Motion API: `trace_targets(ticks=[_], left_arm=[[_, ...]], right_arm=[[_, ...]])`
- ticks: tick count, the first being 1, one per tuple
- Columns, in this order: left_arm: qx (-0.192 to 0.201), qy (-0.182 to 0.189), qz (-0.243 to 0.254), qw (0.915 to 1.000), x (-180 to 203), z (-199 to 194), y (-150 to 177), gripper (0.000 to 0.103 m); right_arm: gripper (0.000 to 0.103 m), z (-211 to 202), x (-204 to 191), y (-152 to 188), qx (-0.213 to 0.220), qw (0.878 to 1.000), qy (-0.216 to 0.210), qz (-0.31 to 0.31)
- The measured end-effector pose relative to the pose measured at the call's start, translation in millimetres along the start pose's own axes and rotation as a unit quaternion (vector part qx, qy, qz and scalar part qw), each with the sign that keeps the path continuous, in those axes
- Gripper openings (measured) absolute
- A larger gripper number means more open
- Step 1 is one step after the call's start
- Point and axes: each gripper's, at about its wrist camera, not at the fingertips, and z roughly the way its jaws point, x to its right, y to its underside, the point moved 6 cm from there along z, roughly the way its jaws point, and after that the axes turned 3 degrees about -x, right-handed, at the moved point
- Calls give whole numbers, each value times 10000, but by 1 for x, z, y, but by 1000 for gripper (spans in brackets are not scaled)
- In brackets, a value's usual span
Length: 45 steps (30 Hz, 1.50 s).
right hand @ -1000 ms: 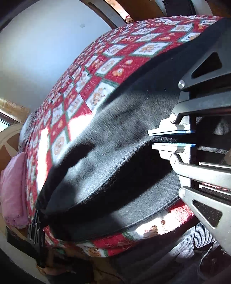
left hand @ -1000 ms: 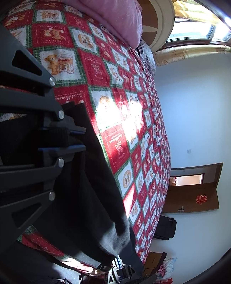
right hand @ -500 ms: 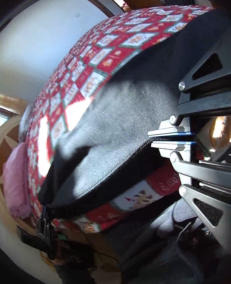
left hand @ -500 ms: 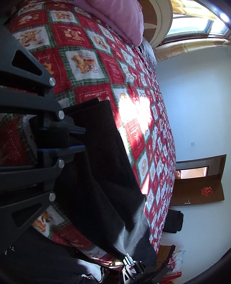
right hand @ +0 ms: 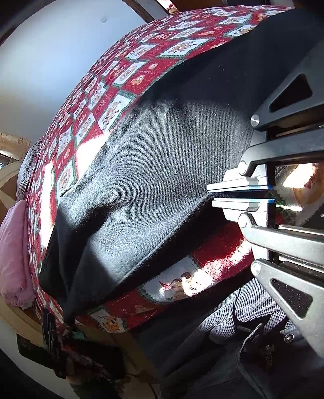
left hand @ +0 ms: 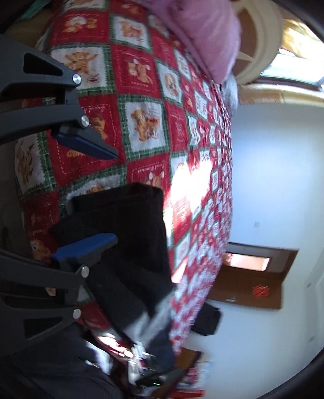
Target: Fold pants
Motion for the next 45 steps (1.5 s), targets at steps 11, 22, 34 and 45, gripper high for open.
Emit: trace_targets(ticks=[11, 22, 34, 45], left_arm=[[-502, 455, -686, 9953, 9, 64, -17, 32], [-119, 464, -960, 9942, 6, 45, -51, 8], [-613, -212, -945, 9934, -12, 81, -32, 19], [-65, -615, -448, 9971, 14, 20, -28, 60]], right_arm=[[4, -1, -1, 0, 40, 10000, 58, 24], [4, -20, 3, -6, 283, 9994, 62, 198], [5, -1, -11, 3, 11, 9989, 398, -263], [33, -31, -9, -19, 506, 9985, -182, 126]])
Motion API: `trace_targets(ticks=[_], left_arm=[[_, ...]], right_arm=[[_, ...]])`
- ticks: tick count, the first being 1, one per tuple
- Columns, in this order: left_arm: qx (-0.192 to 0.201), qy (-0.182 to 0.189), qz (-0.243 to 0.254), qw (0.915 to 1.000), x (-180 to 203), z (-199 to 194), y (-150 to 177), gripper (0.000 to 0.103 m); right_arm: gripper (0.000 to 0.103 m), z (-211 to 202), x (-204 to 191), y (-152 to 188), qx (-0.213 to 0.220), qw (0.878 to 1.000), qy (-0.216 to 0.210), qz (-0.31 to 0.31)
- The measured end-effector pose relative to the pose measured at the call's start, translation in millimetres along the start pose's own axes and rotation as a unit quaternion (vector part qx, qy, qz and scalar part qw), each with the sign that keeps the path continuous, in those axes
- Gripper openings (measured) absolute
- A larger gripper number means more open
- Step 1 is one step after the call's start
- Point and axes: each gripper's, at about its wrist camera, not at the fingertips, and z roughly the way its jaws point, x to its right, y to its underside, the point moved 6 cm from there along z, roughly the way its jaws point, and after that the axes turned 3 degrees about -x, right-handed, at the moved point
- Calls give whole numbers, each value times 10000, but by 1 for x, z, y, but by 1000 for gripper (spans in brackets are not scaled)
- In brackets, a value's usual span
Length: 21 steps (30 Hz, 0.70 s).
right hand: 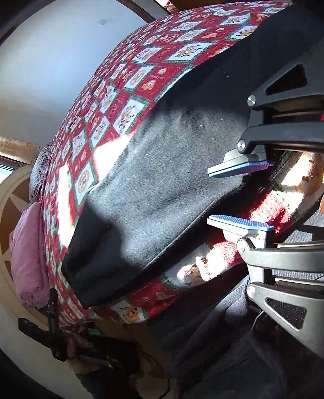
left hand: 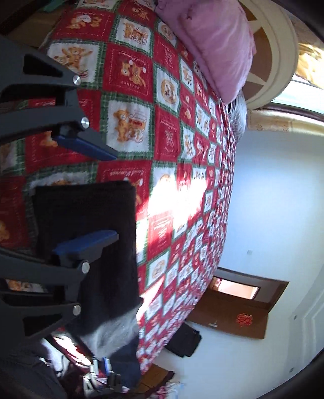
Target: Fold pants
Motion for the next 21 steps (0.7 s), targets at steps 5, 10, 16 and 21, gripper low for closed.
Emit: trace_targets(ticks=[5, 10, 16, 21], left_arm=[[-272, -40, 812, 9963, 47, 22, 21, 62], [-679, -367, 942, 9926, 45, 49, 45, 62], [-597, -115, 870, 9944, 51, 28, 45, 64], [-339, 222, 1187, 9921, 93, 20, 24, 64]], right_arm=[[33, 13, -29, -32, 205, 9988, -372, -235], [34, 61, -45, -31, -447, 9962, -737, -101], [34, 37, -44, -13, -250, 9976, -624, -182], [34, 2, 16, 6, -29, 9986, -122, 523]])
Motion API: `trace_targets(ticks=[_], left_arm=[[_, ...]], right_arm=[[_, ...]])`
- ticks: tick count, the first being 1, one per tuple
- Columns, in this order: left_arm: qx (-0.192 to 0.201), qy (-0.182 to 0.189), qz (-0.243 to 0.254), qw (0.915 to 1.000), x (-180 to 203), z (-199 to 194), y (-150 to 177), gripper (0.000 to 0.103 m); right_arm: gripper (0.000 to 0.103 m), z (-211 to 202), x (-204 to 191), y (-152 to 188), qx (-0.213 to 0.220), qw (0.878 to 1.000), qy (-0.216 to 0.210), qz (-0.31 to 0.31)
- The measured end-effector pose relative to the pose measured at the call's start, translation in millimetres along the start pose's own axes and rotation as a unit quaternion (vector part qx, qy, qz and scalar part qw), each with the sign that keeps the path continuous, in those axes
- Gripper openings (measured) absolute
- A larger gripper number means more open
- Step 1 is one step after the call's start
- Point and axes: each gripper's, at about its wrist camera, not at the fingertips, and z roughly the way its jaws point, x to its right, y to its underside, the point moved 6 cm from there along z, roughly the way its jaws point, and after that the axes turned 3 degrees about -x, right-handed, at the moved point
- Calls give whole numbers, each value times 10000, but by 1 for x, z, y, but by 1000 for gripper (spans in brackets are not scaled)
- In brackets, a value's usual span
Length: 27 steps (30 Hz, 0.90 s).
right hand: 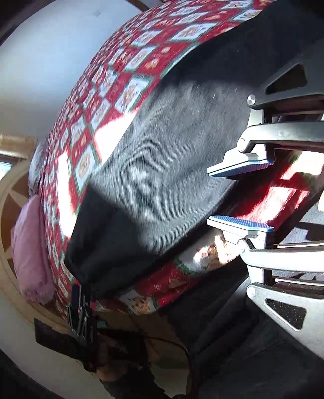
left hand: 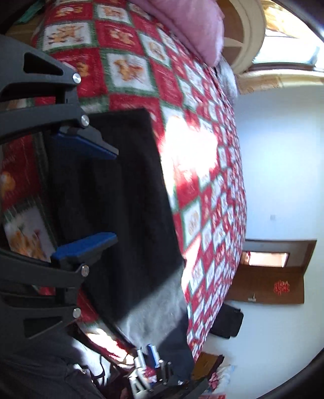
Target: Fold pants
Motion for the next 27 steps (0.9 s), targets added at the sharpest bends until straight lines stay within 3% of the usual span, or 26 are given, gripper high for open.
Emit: trace_targets(ticks=[3, 7, 14, 19, 23, 27], left_arm=[[18, 321, 346, 9989, 34, 7, -18, 70], [10, 763, 793, 9939, 83, 23, -35, 71], [21, 1430, 1466, 9788, 169, 40, -59, 71], [6, 1871, 2175, 9580, 243, 41, -65, 71], [-158, 2035, 2691, 9412, 283, 49, -59, 71], [-352, 2143, 2843, 9338, 305, 60, -47, 70]], right_arm=[[34, -33, 56, 15, 221, 9956, 378, 826], [34, -79, 129, 51, 380, 9753, 989, 1938], [34, -149, 229, 133, 450, 9090, 2049, 3603], [35, -177, 262, 172, 713, 8663, 2168, 4443], [34, -194, 274, 193, 1032, 8399, 2202, 4852], [34, -203, 287, 212, 1197, 8209, 2173, 5144]])
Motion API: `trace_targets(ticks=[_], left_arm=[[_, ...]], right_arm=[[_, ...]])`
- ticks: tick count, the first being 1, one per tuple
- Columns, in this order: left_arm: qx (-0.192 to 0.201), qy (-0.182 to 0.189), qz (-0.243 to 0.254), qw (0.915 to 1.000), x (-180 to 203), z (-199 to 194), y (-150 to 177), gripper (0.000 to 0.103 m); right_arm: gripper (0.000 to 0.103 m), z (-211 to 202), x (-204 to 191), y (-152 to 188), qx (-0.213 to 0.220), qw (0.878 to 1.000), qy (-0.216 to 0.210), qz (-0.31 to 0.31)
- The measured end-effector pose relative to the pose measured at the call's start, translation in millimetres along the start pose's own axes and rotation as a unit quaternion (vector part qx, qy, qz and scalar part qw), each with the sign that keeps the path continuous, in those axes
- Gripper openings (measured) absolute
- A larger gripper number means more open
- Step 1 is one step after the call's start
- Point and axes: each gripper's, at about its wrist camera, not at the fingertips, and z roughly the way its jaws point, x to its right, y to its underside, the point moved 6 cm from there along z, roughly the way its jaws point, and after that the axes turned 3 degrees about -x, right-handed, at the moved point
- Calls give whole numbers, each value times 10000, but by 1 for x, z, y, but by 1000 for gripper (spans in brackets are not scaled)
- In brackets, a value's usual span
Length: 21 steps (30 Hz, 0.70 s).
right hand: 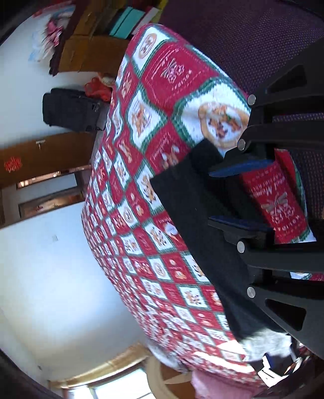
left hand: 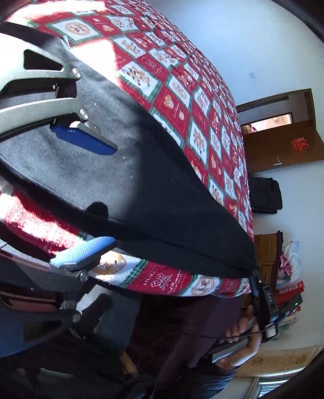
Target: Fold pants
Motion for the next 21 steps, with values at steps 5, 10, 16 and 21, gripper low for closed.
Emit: trace_targets(ticks=[5, 10, 16, 21], left_arm=[[-111, 231, -58, 9997, 14, 16, 0, 70], [-310, 98, 50, 9995, 17, 31, 2, 56], [-298, 67, -180, 9994, 11, 34, 3, 37], [-129, 132, -377, 9991, 4, 28, 0, 12]], right_arm=[[34, -3, 11, -6, 35, 9999, -70, 89], [34, 4, 10, -12, 107, 9998, -160, 66], [18, 20, 5, -20, 101, 9998, -161, 18], [8, 19, -1, -20, 203, 9996, -52, -192]])
